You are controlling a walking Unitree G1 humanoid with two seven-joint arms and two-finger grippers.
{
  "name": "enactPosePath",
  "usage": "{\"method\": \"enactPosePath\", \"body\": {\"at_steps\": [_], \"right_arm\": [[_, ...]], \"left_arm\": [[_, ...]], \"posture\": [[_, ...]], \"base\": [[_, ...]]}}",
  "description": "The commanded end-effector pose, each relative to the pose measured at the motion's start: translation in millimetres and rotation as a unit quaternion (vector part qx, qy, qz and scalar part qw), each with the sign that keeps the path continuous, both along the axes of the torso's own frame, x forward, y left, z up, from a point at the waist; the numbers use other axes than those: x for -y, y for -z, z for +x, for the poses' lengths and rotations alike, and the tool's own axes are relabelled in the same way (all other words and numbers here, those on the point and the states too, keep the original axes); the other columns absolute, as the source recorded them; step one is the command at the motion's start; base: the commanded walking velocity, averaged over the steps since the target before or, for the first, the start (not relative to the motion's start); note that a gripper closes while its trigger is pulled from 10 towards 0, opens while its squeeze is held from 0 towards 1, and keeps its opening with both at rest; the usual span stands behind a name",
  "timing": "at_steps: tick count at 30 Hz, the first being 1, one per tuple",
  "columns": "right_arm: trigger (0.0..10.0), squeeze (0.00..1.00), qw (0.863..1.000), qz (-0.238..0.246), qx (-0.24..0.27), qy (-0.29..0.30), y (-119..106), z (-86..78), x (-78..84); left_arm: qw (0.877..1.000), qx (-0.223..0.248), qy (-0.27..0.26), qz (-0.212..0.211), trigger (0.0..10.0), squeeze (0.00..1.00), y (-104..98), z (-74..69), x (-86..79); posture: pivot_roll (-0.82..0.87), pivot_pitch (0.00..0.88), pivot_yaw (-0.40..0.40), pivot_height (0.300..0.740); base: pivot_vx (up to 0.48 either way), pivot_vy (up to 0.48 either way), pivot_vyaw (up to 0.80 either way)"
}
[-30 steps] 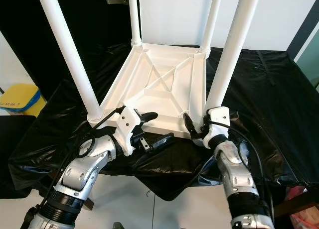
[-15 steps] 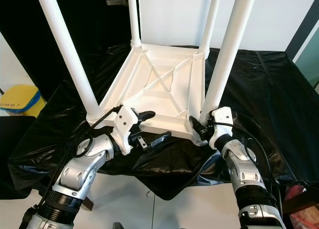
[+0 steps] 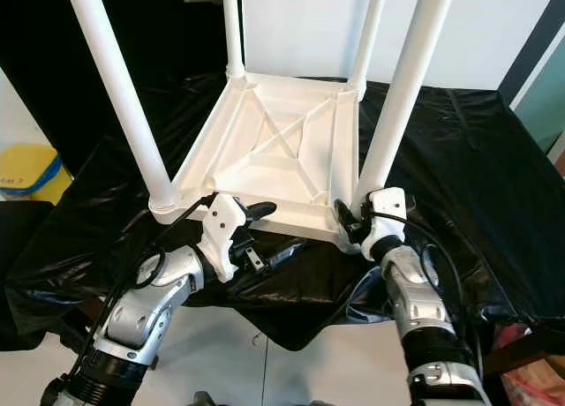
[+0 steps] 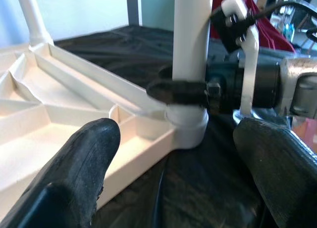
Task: Building children table
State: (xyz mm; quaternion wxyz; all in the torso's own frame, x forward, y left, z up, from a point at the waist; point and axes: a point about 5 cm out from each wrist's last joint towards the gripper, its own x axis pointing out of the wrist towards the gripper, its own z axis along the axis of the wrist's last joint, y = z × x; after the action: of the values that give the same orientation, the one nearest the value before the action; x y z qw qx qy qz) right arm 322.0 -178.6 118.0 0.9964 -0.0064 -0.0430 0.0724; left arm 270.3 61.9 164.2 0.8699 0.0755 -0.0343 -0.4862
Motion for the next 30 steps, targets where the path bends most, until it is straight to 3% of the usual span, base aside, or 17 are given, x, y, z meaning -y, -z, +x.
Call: {"method": "enactPosePath", "body": {"at_steps": [1,15,22,23,30], "right_arm": [[10.0,0.0,0.999,0.004,-0.024,0.041,8.6,-3.1,5.6],[10.0,0.0,0.98,0.042,-0.021,0.193,13.3,-17.1,-18.8],[10.0,0.0,0.979,0.044,-0.021,0.199,11.9,-19.1,-19.8],[10.0,1.0,0.98,0.044,-0.014,0.192,9.7,-19.1,-18.9],[10.0,1.0,0.983,0.04,0.016,0.178,0.5,-20.7,-13.6]], "left_arm": [[0.999,0.0,-0.033,0.006,10.0,0.0,1.5,3.3,-2.7],[0.999,0.006,-0.038,0.006,10.0,0.0,-1.9,10.1,-0.5],[0.999,0.008,-0.038,0.004,10.0,0.0,-2.2,12.0,1.7],[0.999,0.009,-0.038,0.005,10.0,0.0,-1.9,12.6,1.8],[0.999,0.012,-0.047,0.012,10.0,0.0,-0.5,16.0,-2.9]], "posture": [[-0.04,0.115,-0.048,0.74],[-0.06,0.102,-0.016,0.74],[-0.07,0.097,-0.013,0.74],[-0.07,0.094,-0.012,0.74],[-0.07,0.087,-0.016,0.74]], "base": [[0.0,0.0,0.0],[0.0,0.0,0.0],[0.0,0.0,0.0],[0.0,0.0,0.0],[0.0,0.0,0.0]]}}
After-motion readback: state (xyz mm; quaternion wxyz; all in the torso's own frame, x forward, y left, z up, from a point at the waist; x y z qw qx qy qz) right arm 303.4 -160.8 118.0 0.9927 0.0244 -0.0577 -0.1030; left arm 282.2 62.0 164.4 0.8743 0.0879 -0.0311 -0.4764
